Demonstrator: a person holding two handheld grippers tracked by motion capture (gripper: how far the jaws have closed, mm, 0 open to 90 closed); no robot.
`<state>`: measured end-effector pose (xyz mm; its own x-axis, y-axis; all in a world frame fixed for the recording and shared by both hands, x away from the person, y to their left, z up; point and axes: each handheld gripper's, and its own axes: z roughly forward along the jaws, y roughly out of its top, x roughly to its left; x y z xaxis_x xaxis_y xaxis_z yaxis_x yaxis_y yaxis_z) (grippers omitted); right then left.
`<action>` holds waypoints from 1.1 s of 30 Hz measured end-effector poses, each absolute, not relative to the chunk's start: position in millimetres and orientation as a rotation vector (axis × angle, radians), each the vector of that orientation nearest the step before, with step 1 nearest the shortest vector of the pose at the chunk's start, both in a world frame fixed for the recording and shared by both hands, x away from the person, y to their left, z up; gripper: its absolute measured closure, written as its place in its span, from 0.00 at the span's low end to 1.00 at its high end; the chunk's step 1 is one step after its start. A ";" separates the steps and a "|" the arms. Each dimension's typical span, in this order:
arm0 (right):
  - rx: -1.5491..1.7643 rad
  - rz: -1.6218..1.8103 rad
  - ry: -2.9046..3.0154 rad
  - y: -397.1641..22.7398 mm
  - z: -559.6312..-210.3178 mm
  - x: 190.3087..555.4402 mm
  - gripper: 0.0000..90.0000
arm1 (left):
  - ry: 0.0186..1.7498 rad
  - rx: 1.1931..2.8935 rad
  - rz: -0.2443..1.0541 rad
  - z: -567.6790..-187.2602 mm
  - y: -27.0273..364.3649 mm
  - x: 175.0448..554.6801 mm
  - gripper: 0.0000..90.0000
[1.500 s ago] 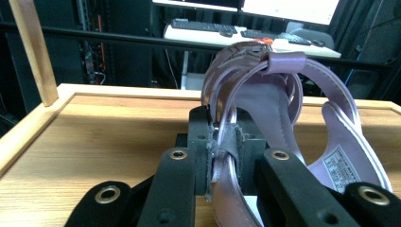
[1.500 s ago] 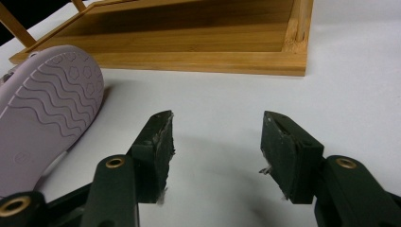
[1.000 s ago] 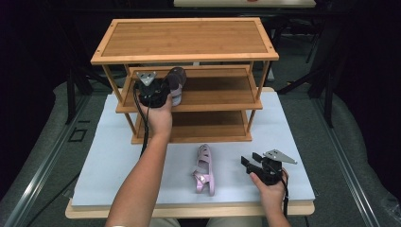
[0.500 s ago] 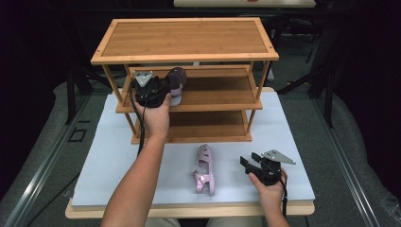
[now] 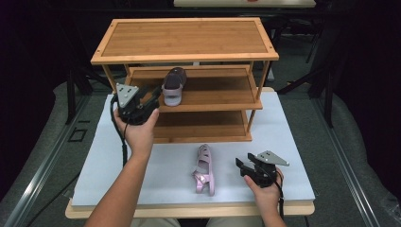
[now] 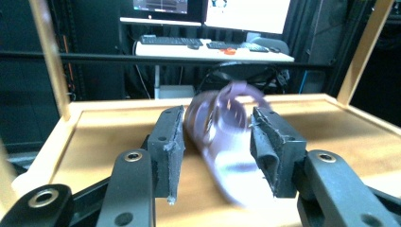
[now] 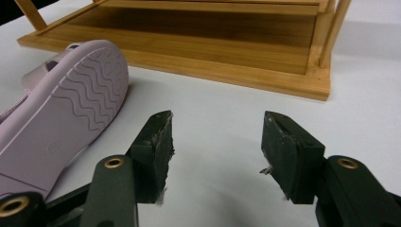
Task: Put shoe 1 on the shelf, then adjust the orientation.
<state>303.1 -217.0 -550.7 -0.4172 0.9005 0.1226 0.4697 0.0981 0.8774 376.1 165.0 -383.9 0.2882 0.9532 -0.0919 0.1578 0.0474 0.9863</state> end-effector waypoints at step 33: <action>1.100 1.113 2.066 -174.9 -544.6 291.8 0.82 | 1.153 1.638 0.796 -531.3 238.8 308.4 0.52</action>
<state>291.8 -174.9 -544.6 -0.5193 0.8510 -0.0786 0.4024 0.3247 0.8560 308.4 238.8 -531.3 0.3443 0.9388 -0.0101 0.3229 -0.1083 0.9402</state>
